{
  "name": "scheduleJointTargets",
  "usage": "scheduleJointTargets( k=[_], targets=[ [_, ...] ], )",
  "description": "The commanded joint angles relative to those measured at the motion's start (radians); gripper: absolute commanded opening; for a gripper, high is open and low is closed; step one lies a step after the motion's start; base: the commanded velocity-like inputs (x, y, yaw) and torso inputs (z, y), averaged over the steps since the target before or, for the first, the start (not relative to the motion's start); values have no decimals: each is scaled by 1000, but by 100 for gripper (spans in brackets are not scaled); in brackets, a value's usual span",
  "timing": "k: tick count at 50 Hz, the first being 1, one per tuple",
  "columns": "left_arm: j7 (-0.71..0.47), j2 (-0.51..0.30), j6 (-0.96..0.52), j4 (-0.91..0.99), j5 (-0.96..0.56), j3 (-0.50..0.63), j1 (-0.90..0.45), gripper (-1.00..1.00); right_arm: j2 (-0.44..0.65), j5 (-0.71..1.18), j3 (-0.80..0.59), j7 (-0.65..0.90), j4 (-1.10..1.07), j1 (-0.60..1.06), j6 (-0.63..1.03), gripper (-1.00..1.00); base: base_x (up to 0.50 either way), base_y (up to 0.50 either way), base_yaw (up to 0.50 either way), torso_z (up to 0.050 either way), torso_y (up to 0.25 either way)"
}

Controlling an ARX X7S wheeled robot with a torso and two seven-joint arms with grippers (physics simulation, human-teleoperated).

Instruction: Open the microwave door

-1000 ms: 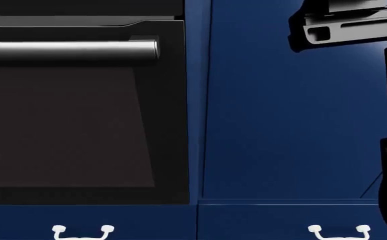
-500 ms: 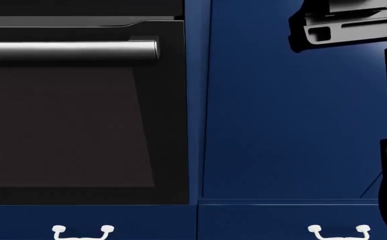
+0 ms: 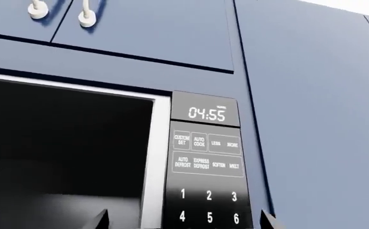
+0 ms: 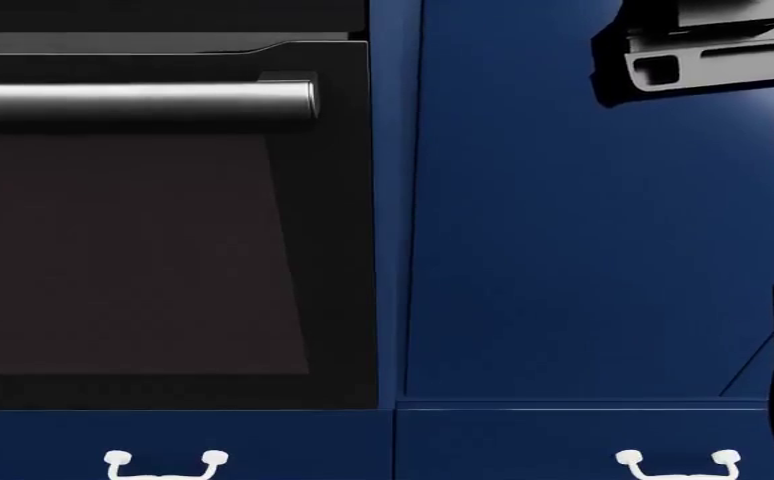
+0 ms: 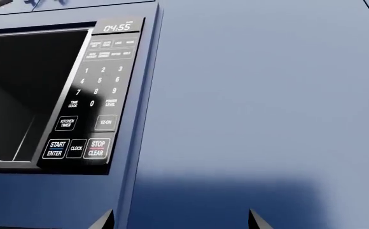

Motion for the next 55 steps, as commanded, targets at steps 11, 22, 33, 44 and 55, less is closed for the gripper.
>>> scheduleJointTargets(
  k=[11, 22, 33, 44, 55],
  targets=[
    [54, 63, 663, -783, 467, 125, -176, 100, 1, 6, -22, 5, 9, 21, -3, 100, 0, 0, 0, 0, 0],
    [85, 83, 710, -824, 790, -107, -177, 100, 0, -3, -31, 0, 11, 13, -17, 100, 0, 0, 0, 0, 0],
    [86, 30, 734, -861, 889, -113, -177, 100, 4, -1, -32, 4, 8, 6, -26, 100, 0, 0, 0, 0, 0],
    [107, -33, 717, -860, 1000, -103, -177, 100, 7, 12, -35, 15, 7, 21, -25, 100, 0, 0, 0, 0, 0],
    [118, -113, 695, -888, 1112, -94, -177, 100, 8, 29, -43, 26, 8, 43, -18, 100, 0, 0, 0, 0, 0]
  ],
)
